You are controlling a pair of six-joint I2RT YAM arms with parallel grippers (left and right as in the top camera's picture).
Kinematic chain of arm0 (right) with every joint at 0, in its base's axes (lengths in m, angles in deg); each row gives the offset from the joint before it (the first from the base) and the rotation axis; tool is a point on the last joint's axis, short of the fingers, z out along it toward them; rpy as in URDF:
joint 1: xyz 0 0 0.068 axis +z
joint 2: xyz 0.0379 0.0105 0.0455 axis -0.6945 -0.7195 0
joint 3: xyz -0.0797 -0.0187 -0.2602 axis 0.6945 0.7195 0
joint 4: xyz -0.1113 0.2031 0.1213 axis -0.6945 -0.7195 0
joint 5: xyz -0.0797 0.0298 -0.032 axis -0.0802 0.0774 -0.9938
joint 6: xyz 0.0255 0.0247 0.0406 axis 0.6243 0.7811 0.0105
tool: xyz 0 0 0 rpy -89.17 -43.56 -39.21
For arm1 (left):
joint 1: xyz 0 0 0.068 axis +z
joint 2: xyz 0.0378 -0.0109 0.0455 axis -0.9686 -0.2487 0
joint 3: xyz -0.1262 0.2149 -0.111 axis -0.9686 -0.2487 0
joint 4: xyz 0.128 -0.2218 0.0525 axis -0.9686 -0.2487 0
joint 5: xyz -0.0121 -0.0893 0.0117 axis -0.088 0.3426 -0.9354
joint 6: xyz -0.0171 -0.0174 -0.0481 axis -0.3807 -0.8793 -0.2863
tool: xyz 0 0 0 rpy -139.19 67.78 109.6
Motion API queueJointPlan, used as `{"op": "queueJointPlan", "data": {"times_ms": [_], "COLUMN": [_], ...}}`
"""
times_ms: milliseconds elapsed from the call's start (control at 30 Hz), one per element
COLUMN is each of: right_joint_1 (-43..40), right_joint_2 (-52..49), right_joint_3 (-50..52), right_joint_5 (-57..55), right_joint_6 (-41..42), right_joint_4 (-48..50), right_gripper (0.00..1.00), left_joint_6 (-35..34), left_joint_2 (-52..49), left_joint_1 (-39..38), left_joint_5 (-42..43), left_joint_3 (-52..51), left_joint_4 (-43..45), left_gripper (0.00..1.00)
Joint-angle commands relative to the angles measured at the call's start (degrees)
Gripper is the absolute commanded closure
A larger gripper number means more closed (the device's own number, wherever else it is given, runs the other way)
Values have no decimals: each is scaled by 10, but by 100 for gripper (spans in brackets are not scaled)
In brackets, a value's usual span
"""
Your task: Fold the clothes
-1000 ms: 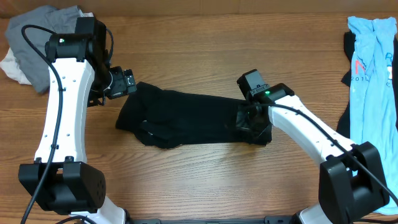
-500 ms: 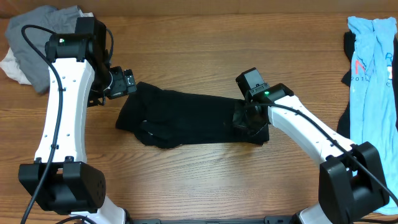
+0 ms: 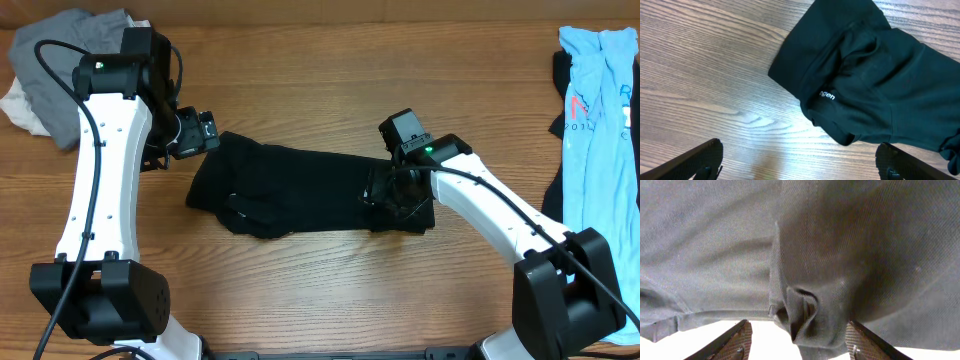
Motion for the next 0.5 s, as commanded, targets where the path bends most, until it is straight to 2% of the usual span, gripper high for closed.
{"op": "queueJointPlan", "data": {"times_ms": [0, 100, 133, 300, 467], "right_joint_1": [-7, -22, -27, -44, -50], "right_joint_2": [0, 0, 0, -12, -66], "right_joint_3": [-39, -61, -65, -62, -54], "right_joint_5": [8, 7, 7, 7, 10], "right_joint_6": [3, -4, -14, -43, -43], "right_joint_4": [-9, -12, -7, 9, 12], "right_gripper": [36, 36, 39, 78, 93], "left_joint_6": [5, 5, 5, 5, 5], "left_joint_2": [9, 9, 9, 9, 9], "left_joint_1": [2, 2, 2, 2, 2], "left_joint_5": [6, 6, 7, 7, 7], "left_joint_3": [11, 11, 11, 11, 11], "left_joint_4": [0, 0, 0, 0, 1], "left_gripper": [0, 0, 0, 0, 0]}}
